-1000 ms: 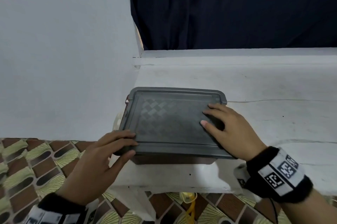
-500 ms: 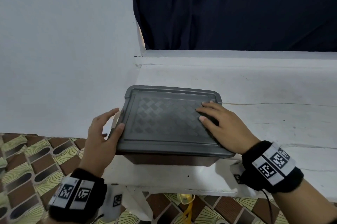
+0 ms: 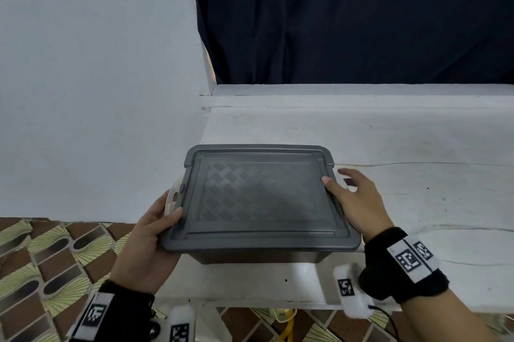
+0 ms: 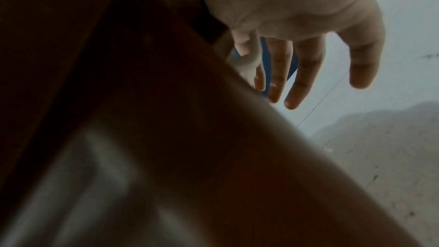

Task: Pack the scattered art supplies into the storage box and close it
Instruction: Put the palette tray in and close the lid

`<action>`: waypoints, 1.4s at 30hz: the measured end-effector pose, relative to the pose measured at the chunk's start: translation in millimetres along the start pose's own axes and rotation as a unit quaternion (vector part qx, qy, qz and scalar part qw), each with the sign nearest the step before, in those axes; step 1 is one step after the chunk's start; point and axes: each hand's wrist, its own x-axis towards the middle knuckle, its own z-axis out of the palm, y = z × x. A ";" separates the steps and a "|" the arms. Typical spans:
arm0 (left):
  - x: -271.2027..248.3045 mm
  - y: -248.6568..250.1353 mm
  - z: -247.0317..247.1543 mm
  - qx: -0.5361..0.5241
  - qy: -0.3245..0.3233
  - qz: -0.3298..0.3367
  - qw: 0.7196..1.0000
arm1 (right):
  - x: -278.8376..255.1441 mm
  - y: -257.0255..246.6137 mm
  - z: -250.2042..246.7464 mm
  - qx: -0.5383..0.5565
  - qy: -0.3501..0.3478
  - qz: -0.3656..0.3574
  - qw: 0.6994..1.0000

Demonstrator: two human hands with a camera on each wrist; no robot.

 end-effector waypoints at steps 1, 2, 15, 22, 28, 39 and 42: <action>0.3 -0.4 -0.4 0.002 0.002 0.006 1.000 | 0.0 2.6 1.6 0.035 -0.021 0.023 0.999; 0.8 -2.1 -0.8 0.012 0.011 0.016 1.000 | 0.2 4.4 2.3 0.064 -0.031 0.029 0.997; -2.8 -1.1 2.1 0.423 0.024 0.156 0.892 | -13.4 -22.5 -2.4 -0.320 0.039 -0.145 0.935; -6.2 9.1 11.4 0.664 -0.015 0.180 0.726 | -37.9 -30.0 12.1 -0.387 -0.030 -0.145 0.910; -4.4 14.0 14.4 0.680 0.001 0.147 0.718 | -36.9 -24.9 11.2 -0.316 -0.028 -0.150 0.937; 53.0 14.6 15.4 0.617 0.007 0.148 0.773 | 17.3 -32.1 24.1 -0.270 0.000 -0.172 0.947; 81.0 12.4 14.5 0.583 0.029 0.168 0.795 | 50.3 -35.1 29.2 -0.242 0.012 -0.170 0.955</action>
